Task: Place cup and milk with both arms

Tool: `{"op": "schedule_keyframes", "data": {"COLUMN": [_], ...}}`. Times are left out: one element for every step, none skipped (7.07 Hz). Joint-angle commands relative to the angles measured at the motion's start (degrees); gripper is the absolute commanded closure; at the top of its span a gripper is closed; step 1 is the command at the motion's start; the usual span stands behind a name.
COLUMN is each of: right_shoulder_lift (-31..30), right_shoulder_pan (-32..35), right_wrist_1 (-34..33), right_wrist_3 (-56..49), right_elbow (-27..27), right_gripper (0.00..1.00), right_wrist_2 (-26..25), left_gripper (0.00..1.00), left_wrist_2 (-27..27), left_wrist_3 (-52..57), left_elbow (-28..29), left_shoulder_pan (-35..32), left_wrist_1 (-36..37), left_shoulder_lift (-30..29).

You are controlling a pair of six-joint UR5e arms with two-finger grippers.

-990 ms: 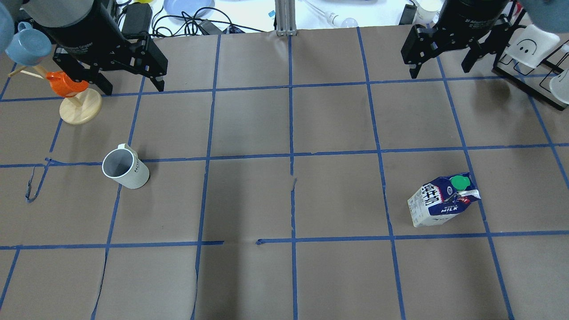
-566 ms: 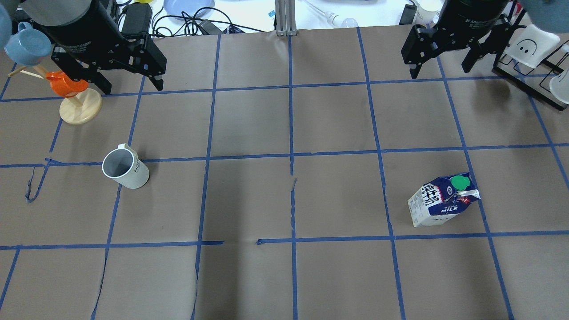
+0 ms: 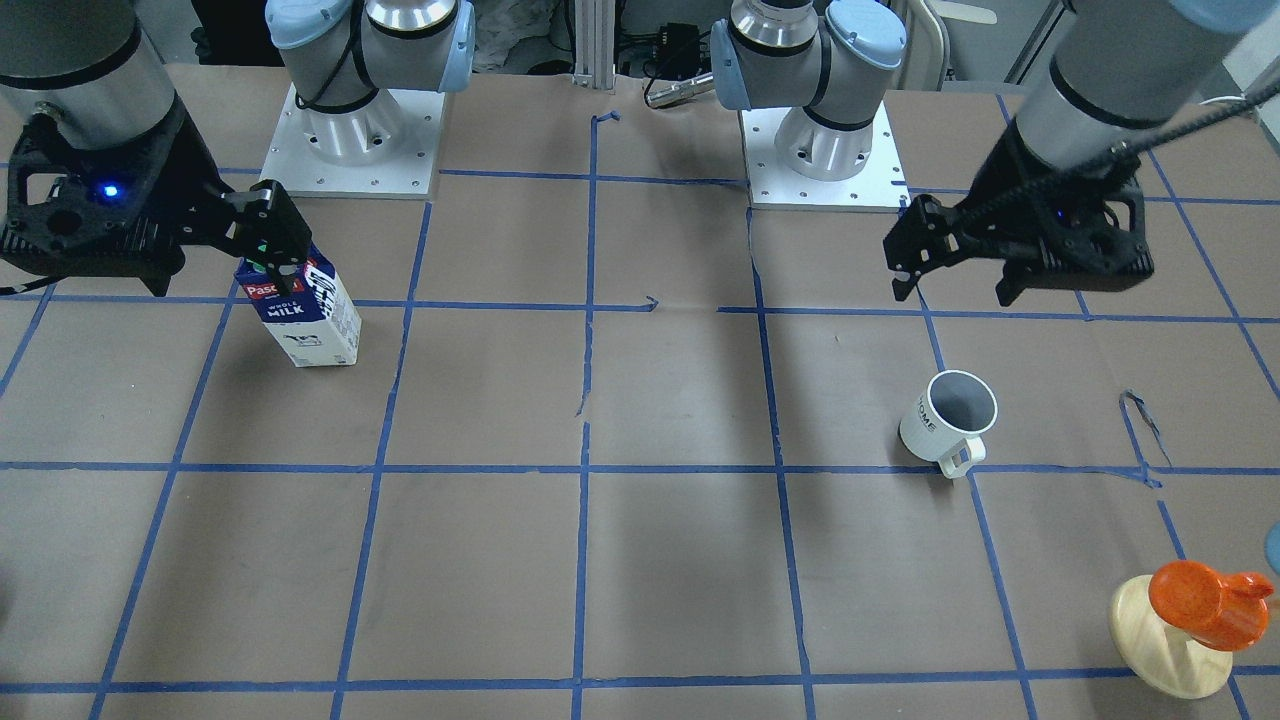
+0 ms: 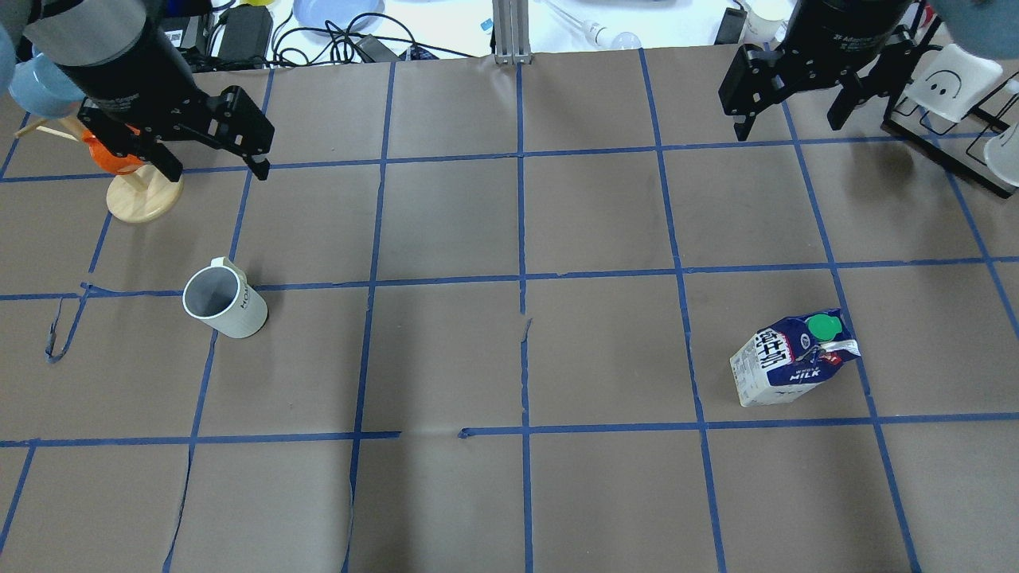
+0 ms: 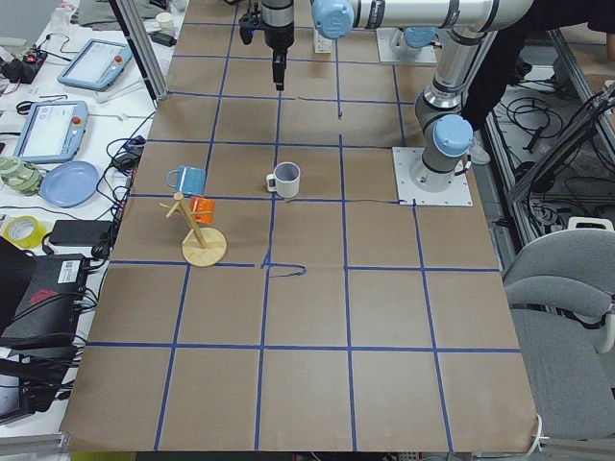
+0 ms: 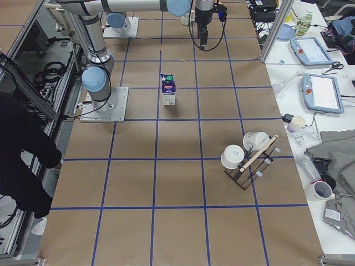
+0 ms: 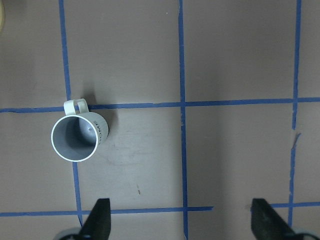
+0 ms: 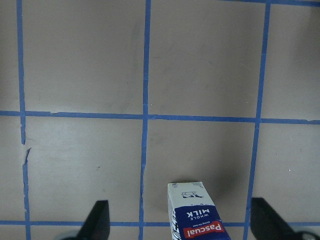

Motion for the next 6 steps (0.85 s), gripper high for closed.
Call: {"op": "schedule_keyframes", "data": {"right_shoulder_lift": [-0.09,-0.09,-0.09,-0.09,-0.09,-0.09], "right_shoulder_pan": [0.09,0.09,0.09,0.09,0.09,0.09], "right_wrist_1": [0.00,0.00,0.00,0.00,0.00,0.00], "right_wrist_3": [0.26,0.18,0.09,0.09,0.09,0.09], "right_elbow": [0.06,0.06,0.06,0.06,0.15,0.15], "right_gripper": [0.00,0.00,0.00,0.00,0.00,0.00], "right_wrist_2": [0.26,0.26,0.35,0.43,0.35,0.35], "left_gripper": [0.00,0.00,0.00,0.05,0.07,0.16], "left_wrist_2": [0.29,0.03,0.20,0.29,0.29,-0.14], "left_wrist_3": [5.03,5.04,5.21,5.48,6.26,5.92], "left_elbow": [-12.28,-17.41,-17.37,-17.28,-17.54,-17.63], "left_shoulder_pan": [5.25,7.62,7.65,7.73,7.82,7.82], "left_wrist_1": [9.68,18.96,21.14,21.34,21.51,21.43], "left_shoulder_lift": [-2.09,-4.61,-7.34,-8.93,-9.99,-11.22]}}
